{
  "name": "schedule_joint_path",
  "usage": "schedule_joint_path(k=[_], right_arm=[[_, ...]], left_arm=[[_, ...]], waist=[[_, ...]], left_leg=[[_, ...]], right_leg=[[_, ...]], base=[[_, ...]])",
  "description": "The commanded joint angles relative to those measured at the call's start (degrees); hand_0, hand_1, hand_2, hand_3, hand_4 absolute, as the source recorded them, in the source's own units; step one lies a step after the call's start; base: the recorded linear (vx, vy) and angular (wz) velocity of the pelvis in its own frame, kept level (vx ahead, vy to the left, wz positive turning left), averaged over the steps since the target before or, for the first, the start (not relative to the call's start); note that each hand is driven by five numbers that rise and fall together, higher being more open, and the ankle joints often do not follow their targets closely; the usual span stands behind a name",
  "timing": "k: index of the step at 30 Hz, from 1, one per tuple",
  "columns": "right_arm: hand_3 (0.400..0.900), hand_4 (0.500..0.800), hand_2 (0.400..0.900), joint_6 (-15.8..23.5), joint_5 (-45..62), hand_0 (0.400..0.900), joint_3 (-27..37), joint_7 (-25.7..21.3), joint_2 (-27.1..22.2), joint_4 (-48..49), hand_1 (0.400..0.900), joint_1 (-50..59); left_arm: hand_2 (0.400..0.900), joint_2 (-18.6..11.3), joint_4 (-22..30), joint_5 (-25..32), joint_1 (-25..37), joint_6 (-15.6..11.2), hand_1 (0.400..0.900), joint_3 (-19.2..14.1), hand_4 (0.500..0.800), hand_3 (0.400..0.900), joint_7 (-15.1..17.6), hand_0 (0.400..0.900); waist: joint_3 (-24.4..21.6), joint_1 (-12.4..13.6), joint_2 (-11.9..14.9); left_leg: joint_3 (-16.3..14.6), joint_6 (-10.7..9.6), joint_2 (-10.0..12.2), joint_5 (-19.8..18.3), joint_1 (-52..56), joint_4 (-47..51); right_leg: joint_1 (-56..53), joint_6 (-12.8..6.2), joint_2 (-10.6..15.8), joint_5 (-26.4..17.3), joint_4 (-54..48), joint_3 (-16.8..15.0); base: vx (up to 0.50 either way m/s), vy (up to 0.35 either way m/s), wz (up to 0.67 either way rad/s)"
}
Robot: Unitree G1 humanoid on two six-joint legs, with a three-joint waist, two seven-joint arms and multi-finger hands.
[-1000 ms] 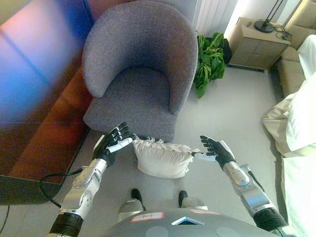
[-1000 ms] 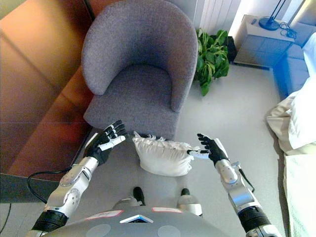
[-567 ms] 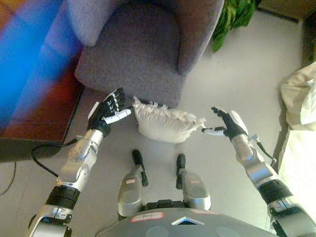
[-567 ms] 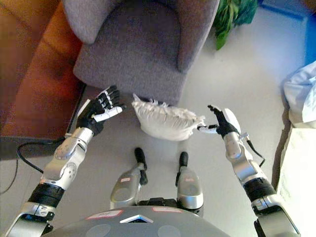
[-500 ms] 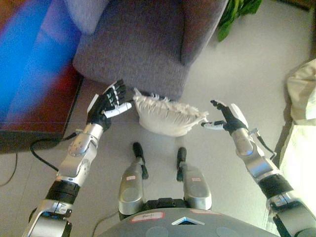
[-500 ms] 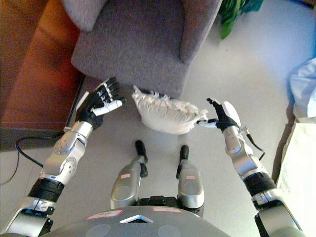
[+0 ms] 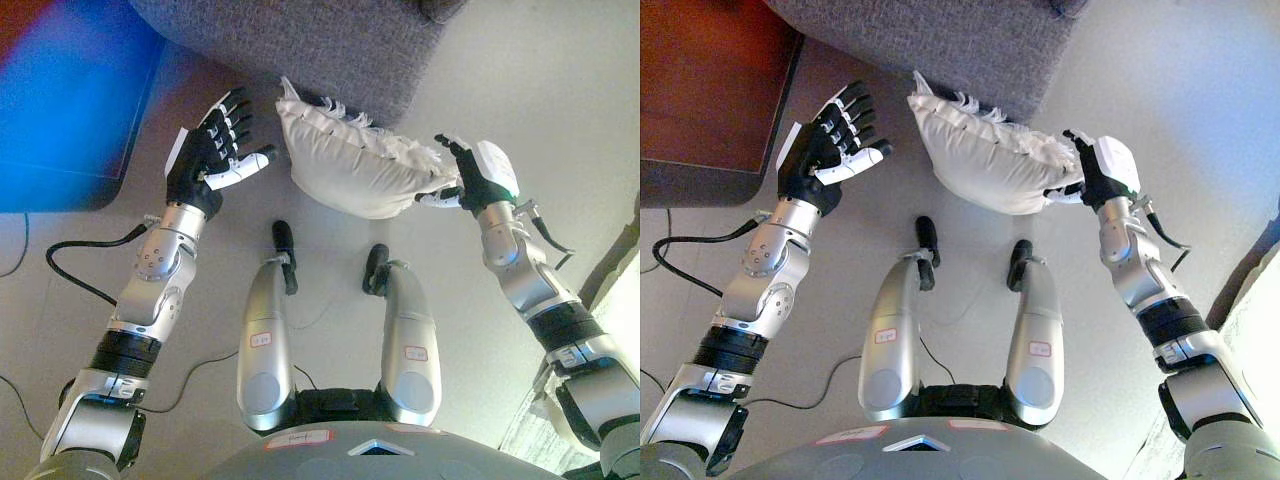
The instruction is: Pick up the pillow and put it on the sofa.
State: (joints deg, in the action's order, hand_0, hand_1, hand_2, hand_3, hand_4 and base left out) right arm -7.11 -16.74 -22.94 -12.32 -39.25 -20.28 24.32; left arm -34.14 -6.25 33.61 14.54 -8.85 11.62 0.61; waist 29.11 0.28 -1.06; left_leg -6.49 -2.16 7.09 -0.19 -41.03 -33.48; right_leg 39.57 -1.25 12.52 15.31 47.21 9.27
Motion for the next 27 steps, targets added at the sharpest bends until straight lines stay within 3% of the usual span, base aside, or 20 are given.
schedule_joint_path(k=[1,9,13,19,27], right_arm=[[0.9,0.8,0.9,0.14,-5.7,0.9,0.04,-6.56,-5.57,0.88,0.9,5.54],[0.9,0.8,0.9,-1.09,-7.58,0.9,-0.18,-5.97,-8.46,1.14,0.9,7.61],[0.9,0.8,0.9,-1.47,-3.69,0.9,-1.58,-0.63,-9.52,-1.35,0.9,10.22],[0.9,0.8,0.9,0.17,5.14,0.9,-3.12,2.3,-11.15,-5.08,0.9,14.29],[0.9,0.8,0.9,2.44,6.82,0.9,-5.29,3.14,-11.82,-8.72,0.9,19.45]], left_arm=[[0.9,-1.48,9.07,0.27,2.26,-5.86,0.9,0.12,0.8,0.9,0.02,0.9],[0.9,-2.68,10.55,0.66,1.67,-6.22,0.9,-0.1,0.8,0.9,0.38,0.9],[0.9,-3.56,10.64,1.28,2.21,-6.53,0.9,-0.03,0.8,0.9,-0.52,0.9],[0.9,-4.84,12.17,1.66,2.39,-6.38,0.9,-0.18,0.8,0.9,-1.42,0.9],[0.9,-5.75,12.4,1.95,3.59,-6.06,0.9,0.26,0.8,0.9,-1.72,0.9]], waist=[[-0.16,-0.47,-1.73],[0.66,-0.12,-2.62],[0.68,0.48,-3.26],[0.68,1.43,-4.03],[0.68,2.47,-4.67]], left_leg=[[-3.08,2.94,-1.35,-13.62,-0.41,-11.17],[-2.67,4.07,-1.35,-17.26,-5.94,-19.84],[-2.3,4.32,-1.58,-19.5,-10.55,-26.19],[-1.61,4.69,-1.99,-21.24,-15.89,-33.0],[-0.61,4.81,-2.66,-23.09,-20.85,-39.79]], right_leg=[[1.29,0.7,-2.42,-0.14,3.16,0.14],[7.47,1.29,-1.66,2.95,12.19,0.15],[11.83,1.58,-0.84,5.39,18.33,0.5],[16.77,1.78,-0.05,7.74,25.53,0.82],[21.08,1.9,1.25,9.84,32.04,0.17]], base=[[-0.01,-0.039,0.08],[0.01,-0.034,0.05],[0.01,-0.074,0.14],[0.01,-0.049,0.1],[0.01,-0.018,0.05]])
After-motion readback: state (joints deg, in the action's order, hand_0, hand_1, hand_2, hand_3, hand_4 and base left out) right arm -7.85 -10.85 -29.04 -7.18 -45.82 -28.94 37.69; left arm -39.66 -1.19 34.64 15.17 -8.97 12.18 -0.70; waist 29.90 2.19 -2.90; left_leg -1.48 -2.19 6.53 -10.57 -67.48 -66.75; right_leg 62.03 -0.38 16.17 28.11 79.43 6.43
